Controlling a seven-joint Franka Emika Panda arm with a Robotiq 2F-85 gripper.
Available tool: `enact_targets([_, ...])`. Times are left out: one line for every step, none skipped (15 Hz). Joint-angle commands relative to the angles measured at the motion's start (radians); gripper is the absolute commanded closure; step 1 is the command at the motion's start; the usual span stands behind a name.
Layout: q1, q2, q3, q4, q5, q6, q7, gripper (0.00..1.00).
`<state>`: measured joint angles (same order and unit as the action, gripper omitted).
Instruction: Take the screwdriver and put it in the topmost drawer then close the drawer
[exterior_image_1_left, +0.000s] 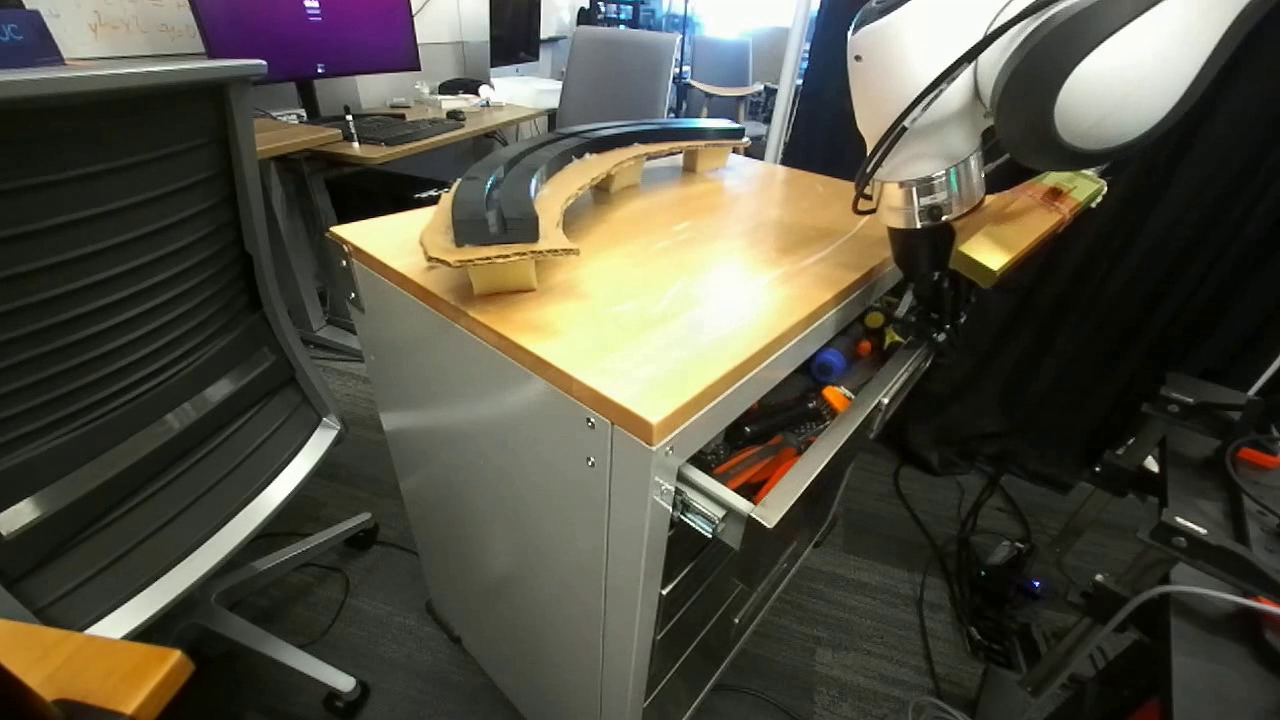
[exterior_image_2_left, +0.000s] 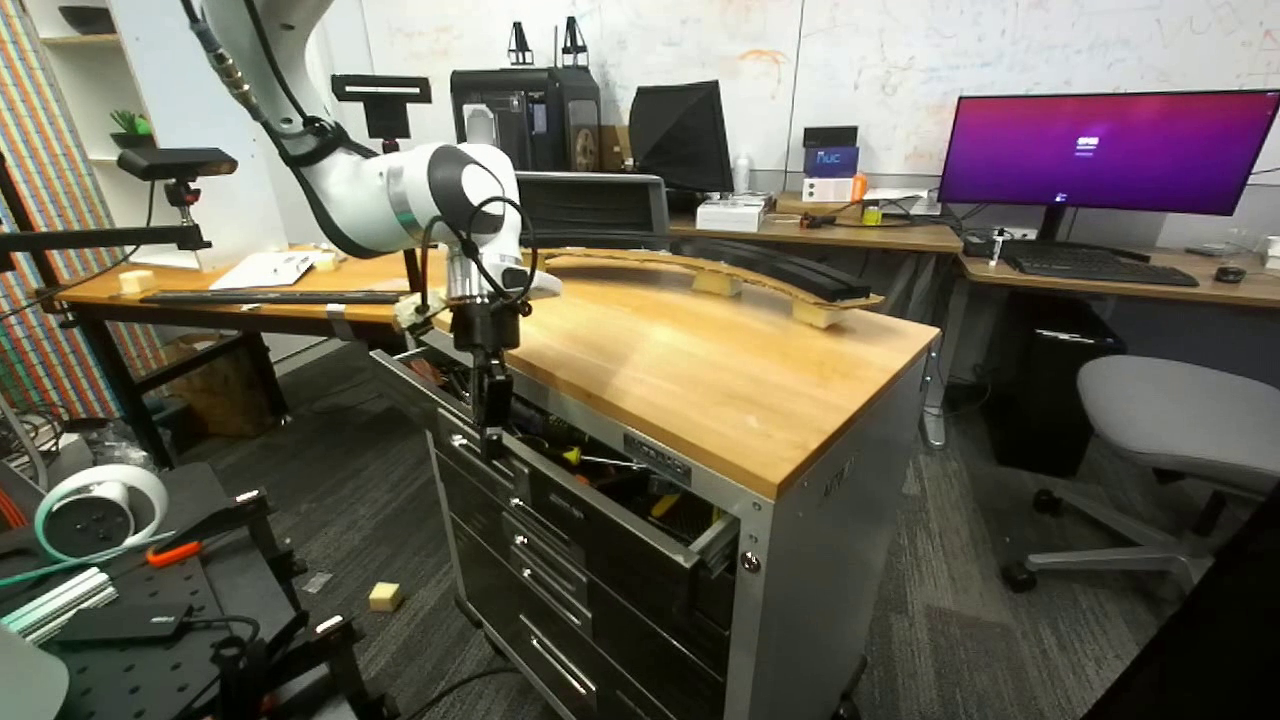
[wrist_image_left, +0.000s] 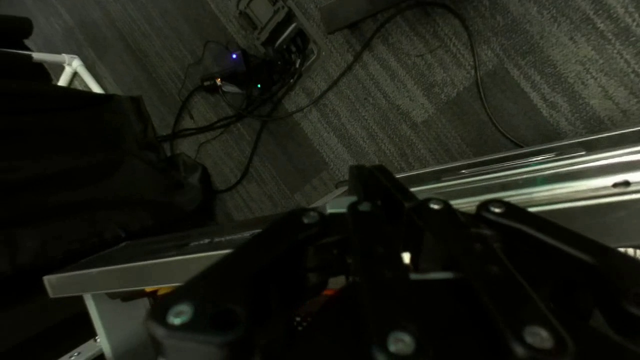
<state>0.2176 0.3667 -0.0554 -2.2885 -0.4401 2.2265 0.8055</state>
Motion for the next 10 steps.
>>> enact_targets([0.031, 0.038, -0.031, 0.062, -0.134, 0.075, 0.129, 0.88])
enact_targets([0.033, 0.037, -0.032, 0.064, -0.160, 0.077, 0.159, 0.88])
enact_targets([0.036, 0.038, -0.033, 0.070, -0.187, 0.086, 0.190, 0.89])
enact_targets([0.038, 0.041, -0.034, 0.076, -0.219, 0.104, 0.222, 0.90])
enact_targets([0.043, 0.047, -0.038, 0.086, -0.261, 0.116, 0.258, 0.89])
enact_targets([0.044, 0.053, -0.041, 0.097, -0.304, 0.131, 0.295, 0.91])
enact_targets([0.042, 0.053, -0.039, 0.098, -0.343, 0.140, 0.317, 0.89])
enact_targets([0.039, 0.049, -0.033, 0.092, -0.377, 0.143, 0.342, 0.89])
enact_targets([0.034, 0.039, -0.030, 0.079, -0.409, 0.144, 0.368, 0.88])
enact_targets([0.028, 0.031, -0.027, 0.070, -0.437, 0.146, 0.390, 0.88])
